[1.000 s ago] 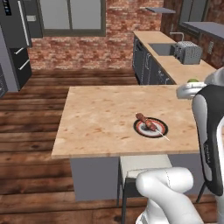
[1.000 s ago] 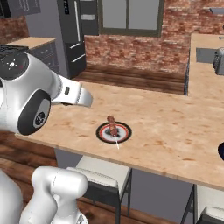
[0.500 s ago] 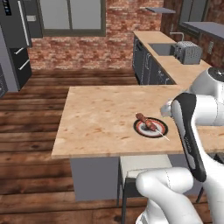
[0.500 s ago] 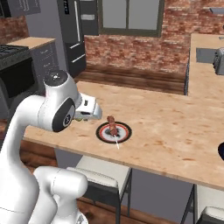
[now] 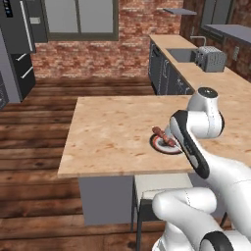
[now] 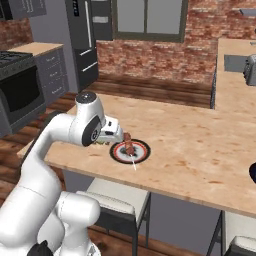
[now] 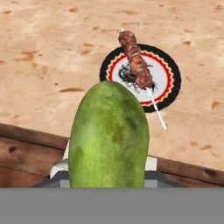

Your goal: Pick up the mango and banana from the fridge and place one fruit on each plate on the dining counter.

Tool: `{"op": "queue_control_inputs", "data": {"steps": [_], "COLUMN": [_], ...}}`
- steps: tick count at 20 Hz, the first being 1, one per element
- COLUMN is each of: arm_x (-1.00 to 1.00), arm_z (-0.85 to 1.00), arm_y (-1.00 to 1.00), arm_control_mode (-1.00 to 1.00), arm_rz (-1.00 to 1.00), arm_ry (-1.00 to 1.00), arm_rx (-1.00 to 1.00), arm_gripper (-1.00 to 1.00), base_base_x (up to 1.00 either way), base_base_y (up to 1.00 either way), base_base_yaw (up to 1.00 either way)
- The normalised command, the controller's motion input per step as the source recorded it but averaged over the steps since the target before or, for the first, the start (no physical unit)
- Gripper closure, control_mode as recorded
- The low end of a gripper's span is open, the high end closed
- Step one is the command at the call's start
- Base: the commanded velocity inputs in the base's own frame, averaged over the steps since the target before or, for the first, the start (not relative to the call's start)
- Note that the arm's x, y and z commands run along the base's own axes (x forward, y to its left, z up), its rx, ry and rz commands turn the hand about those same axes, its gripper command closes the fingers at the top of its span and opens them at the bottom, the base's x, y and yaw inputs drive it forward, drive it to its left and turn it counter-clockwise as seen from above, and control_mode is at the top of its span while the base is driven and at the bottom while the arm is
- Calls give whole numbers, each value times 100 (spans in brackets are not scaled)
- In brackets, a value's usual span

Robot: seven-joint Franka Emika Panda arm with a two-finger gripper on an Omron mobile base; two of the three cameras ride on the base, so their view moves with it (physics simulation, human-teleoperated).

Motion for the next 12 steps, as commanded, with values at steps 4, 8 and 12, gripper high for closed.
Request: {"op": "queue_control_inputs", "data": {"steps": [4,8,12], "arm_x": [47,28,40], "arm_z": [-57,-46,-58], "arm_y": [0,-1,-2], "arm_control_mode": [-100,-100,-100], "arm_rz": [6,4,3], "arm_ry": [1,0,0], "arm_rx": [-5,0,0], "arm_gripper": [100,100,100], "base_base_x": [0,0,0], "base_base_y": [0,0,0], "base_base_yaw": [0,0,0]}}
